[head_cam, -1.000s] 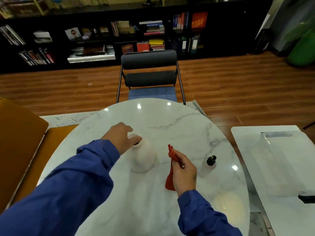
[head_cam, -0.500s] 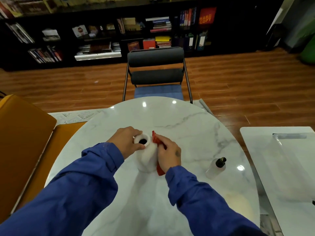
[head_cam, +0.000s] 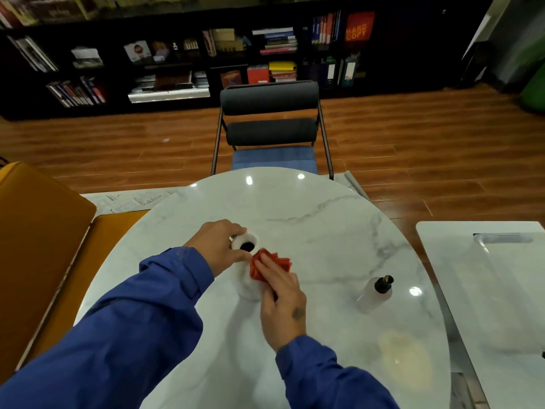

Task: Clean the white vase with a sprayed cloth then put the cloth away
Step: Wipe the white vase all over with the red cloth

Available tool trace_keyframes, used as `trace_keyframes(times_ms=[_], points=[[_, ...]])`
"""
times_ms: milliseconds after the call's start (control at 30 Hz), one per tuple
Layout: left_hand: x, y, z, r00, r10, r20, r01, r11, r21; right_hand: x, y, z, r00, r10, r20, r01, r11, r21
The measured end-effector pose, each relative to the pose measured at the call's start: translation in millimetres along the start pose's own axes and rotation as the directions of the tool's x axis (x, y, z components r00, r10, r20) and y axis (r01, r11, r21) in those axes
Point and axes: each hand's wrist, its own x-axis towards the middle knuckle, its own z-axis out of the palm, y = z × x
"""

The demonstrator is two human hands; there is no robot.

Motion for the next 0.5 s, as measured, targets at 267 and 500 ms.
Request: trace_keyframes(times_ms=[267, 500], points=[[0.0, -1.0, 0.0, 1.000, -0.013, 0.006, 0.013, 1.000, 0.003, 95.4, 10.7, -12.2, 0.874, 0.446, 0.191, -0.475, 0.867, 0.150], [1.2, 1.2, -1.2, 1.000, -0.020, 0.009, 0.020, 1.000, 0.003, 43.9, 45.1, -7.8, 0.688, 0.718, 0.102, -0.725, 0.679, 0.110]])
